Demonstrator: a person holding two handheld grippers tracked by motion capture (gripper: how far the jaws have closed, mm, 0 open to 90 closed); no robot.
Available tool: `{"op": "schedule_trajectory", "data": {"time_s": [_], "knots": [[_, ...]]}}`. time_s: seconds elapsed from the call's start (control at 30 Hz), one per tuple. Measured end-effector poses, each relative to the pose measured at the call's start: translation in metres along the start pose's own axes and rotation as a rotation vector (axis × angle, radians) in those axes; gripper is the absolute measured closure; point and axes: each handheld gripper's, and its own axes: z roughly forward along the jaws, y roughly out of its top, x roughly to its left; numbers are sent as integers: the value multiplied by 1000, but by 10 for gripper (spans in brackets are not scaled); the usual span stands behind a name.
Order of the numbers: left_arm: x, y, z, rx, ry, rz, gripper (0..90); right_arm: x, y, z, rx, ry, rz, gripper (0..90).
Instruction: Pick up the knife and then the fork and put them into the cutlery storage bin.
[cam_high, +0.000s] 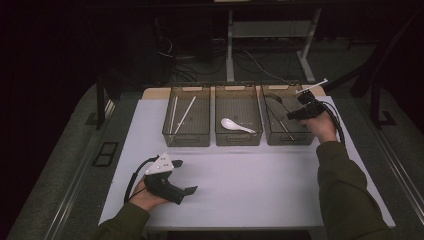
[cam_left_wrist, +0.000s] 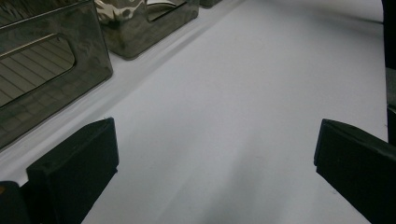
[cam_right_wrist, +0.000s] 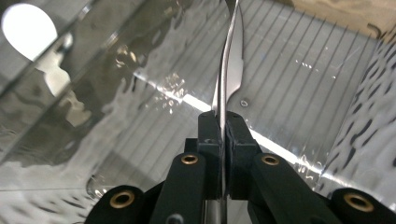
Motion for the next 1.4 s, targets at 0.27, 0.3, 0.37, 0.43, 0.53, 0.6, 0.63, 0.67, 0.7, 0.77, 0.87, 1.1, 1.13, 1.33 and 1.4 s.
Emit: {"op": "schedule_trajectory", "data": {"time_s": [0.27, 0.3, 0.37, 0.43, 0.53, 0.6, 0.63, 0.67, 0.7, 0.77, 0.87, 1.1, 1.13, 1.33, 1.4], "knots": [[0, 0, 0, 7, -1, 2, 0, 3, -2, 9, 68, -8, -3, 845], [0, 0, 0, 9, -2, 2, 0, 4, -2, 9, 66, -4, -5, 824], [0, 0, 0, 9, -3, 3, 0, 4, -2, 9, 58, 2, -3, 792], [-1, 0, 0, 9, -4, 3, 0, 3, -2, 8, 50, 0, -7, 753], [-1, 0, 0, 9, -5, 3, 0, 2, -2, 5, 28, 17, 2, 693], [-1, 0, 0, 8, -5, 4, 0, 1, -2, 2, 8, 26, 11, 638], [0, 0, 0, 9, -5, 4, 0, 1, -2, 0, -6, 31, 12, 606], [0, 0, 0, 6, -4, 3, 0, 1, -2, -2, -23, 39, 16, 585], [0, 0, 0, 6, -4, 3, 0, 1, -3, -4, -36, 48, 21, 555], [0, 0, 0, 6, -3, 3, 0, 1, -5, -9, -61, 63, 30, 506], [0, 0, 0, 3, -1, -3, 0, 2, -9, -17, -103, 58, 21, 439], [2, 1, 0, 2, 4, 1, 0, 10, -19, -34, -192, 55, -18, 330], [2, 1, 0, 2, 3, 1, 0, 11, -21, -36, -200, 47, -25, 315], [4, 1, 1, 3, 3, 1, 0, 18, -28, -48, -259, 60, -36, 268], [5, 1, 2, 3, 3, -1, 0, 21, -31, -52, -284, 64, -46, 255]]}}
